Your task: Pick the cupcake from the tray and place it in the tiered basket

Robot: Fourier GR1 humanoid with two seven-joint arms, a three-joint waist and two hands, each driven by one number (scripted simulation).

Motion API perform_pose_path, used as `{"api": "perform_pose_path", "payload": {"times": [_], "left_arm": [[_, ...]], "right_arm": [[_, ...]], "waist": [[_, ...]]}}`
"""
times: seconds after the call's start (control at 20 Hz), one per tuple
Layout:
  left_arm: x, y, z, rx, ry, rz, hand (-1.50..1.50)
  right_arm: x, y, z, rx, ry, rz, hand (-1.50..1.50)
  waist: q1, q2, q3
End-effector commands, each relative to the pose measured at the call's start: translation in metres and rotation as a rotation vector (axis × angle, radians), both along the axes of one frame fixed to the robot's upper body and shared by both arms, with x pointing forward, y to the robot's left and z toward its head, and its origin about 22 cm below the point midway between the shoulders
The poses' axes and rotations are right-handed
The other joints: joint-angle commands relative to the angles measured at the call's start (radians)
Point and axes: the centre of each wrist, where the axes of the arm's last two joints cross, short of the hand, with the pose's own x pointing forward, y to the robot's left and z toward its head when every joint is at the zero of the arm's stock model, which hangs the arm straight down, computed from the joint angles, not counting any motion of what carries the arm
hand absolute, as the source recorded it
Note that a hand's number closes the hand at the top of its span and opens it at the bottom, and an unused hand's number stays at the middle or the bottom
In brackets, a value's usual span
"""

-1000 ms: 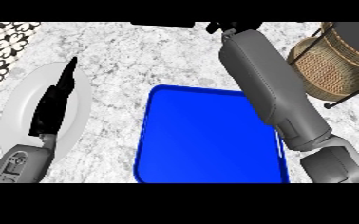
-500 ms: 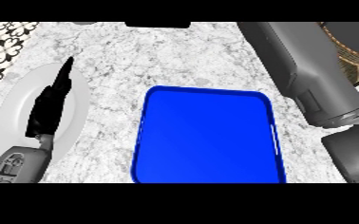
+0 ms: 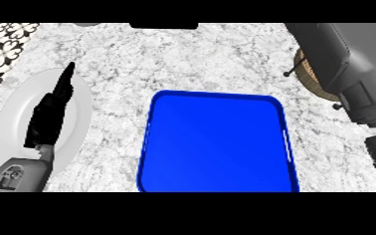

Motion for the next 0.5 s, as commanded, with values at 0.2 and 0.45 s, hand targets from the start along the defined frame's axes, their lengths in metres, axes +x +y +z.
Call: {"api": "perform_pose_path", "payload": {"times": [0.2, 0.45], "left_arm": [[0.001, 0.004, -0.001, 0.014, -0.001, 0.005, 0.00], [-0.002, 0.010, 0.002, -0.002, 0.003, 0.005, 0.00]], "right_arm": [[0.003, -0.070, -0.015, -0.217, 0.211, -0.189, 1.50], [-0.002, -0.112, -0.024, -0.258, 0.249, -0.269, 1.50]], "waist": [[-0.001, 0.002, 0.000], [-0.009, -0.003, 0.001]]}}
